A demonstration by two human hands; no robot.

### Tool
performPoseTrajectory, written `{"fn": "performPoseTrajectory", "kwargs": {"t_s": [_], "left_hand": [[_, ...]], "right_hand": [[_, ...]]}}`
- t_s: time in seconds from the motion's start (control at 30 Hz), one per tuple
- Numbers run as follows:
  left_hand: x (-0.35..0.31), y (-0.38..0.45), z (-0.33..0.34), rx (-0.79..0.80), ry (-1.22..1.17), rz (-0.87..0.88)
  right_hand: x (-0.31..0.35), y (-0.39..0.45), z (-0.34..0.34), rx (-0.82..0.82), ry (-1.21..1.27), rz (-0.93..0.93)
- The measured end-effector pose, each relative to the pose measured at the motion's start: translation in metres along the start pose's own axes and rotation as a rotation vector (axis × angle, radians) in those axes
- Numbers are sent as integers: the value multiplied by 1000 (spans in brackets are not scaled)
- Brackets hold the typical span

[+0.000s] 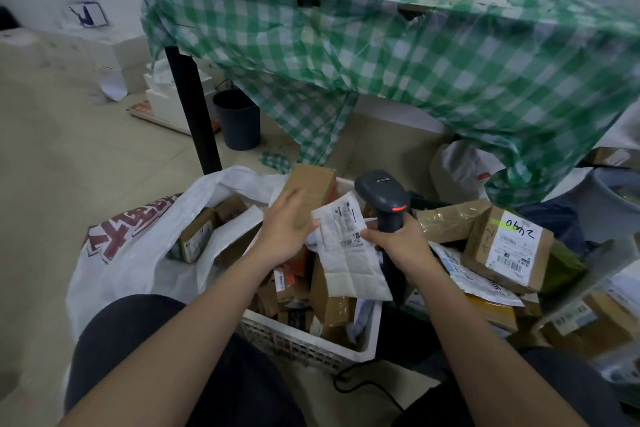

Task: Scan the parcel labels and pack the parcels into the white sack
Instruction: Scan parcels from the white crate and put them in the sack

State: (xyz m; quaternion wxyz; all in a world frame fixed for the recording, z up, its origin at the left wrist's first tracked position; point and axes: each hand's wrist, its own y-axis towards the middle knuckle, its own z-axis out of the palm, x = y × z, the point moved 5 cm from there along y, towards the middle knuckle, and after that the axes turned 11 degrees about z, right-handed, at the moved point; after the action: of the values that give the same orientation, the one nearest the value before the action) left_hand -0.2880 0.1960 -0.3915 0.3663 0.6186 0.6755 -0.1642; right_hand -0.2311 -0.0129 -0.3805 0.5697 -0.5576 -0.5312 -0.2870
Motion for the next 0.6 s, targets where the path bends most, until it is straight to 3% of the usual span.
{"fn": "performPoseTrajectory", "kwargs": {"t_s": [0.1, 0.27, 0.37, 0.5, 0.6], "left_hand": [[-7, 7, 15, 185, -91, 42], [-5, 17, 8, 175, -151, 1], [-3, 15, 0, 205, -107, -3], [11, 13, -22, -21, -112, -88], [24, 9, -36, -207, -323, -241]], "right_hand": [[7, 1, 0, 79, -86, -6], [18, 6, -3, 134, -181, -44], [22, 12, -5, 88, -233, -72], [24, 17, -15, -165, -245, -147], [19, 7, -15, -192, -153, -119]]}}
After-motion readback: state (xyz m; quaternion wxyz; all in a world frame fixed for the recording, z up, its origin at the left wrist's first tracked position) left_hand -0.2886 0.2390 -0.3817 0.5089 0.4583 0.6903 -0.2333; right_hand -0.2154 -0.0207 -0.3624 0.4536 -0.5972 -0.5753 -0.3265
